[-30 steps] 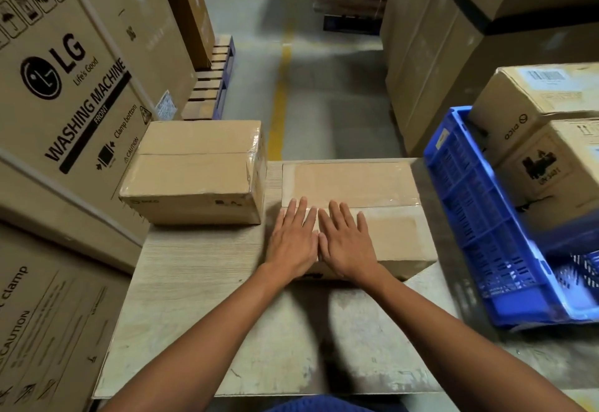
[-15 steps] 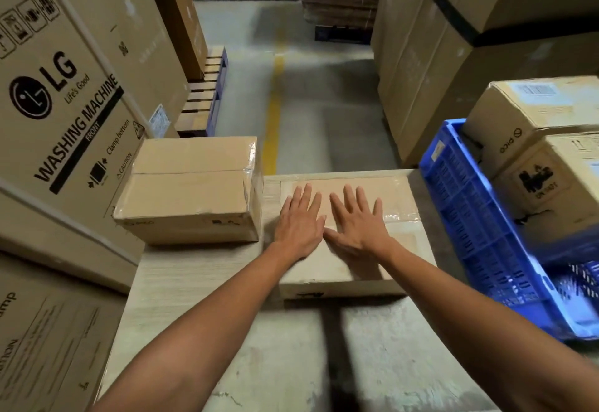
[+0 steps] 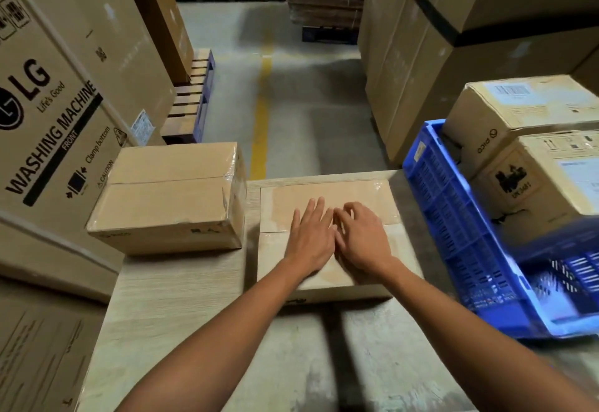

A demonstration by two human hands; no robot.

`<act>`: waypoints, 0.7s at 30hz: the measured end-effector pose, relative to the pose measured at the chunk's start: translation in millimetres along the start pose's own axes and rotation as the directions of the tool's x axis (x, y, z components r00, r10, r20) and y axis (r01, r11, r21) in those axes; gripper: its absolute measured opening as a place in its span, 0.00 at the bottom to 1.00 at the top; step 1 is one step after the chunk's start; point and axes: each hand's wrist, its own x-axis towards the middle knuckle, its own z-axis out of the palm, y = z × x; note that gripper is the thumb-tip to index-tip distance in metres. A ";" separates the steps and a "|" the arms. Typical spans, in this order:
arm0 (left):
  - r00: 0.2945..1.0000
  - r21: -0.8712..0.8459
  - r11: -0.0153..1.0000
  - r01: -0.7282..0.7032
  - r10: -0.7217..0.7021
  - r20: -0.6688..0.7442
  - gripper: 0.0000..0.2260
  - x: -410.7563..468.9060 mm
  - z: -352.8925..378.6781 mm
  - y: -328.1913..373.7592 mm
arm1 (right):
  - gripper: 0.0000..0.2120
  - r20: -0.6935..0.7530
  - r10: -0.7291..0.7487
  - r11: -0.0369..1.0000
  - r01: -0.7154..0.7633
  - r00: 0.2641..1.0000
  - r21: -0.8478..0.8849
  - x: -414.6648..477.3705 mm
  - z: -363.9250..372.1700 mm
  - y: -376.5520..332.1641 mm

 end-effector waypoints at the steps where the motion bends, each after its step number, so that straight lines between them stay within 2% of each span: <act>1: 1.000 0.025 1.000 0.002 -0.002 0.006 0.24 -0.1 2.6 -0.2 | 0.22 0.013 0.000 1.000 0.000 1.000 0.015 -6.5 4.8 -1.3; 4: 1.000 0.063 0.998 -0.008 0.006 0.024 0.25 -2.3 3.9 -4.0 | 0.27 0.088 0.043 0.999 -0.045 0.995 0.026 -13.9 10.8 -7.2; 7: 1.000 0.061 0.998 0.012 -0.013 0.021 0.25 -9.4 -1.2 4.2 | 0.25 0.102 0.053 0.999 -0.053 0.993 -0.001 -16.4 9.0 -6.4; 10: 1.000 0.056 0.998 0.002 -0.003 0.020 0.24 -28.5 4.3 15.9 | 0.23 0.004 0.026 1.000 -0.026 1.000 0.008 -32.9 13.6 -3.7; 12: 1.000 0.038 0.999 -0.026 0.027 -0.015 0.29 -47.2 12.3 19.1 | 0.20 -0.062 -0.002 0.998 0.006 0.998 0.059 -50.3 19.1 -4.3; 15: 0.996 0.008 0.999 -0.041 0.041 -0.085 0.34 -64.3 24.1 18.1 | 0.22 -0.053 0.000 0.998 0.003 0.999 0.067 -71.0 25.5 -8.0; 18: 0.997 -0.051 0.998 -0.031 0.028 -0.074 0.36 -62.1 22.5 21.9 | 0.21 -0.057 0.013 0.997 -0.009 0.998 0.076 -67.4 22.9 -8.5; 21: 0.992 -0.090 0.995 -0.038 0.027 -0.125 0.32 -61.8 21.1 23.6 | 0.17 -0.083 -0.039 0.995 0.046 0.996 0.084 -64.3 10.2 -6.2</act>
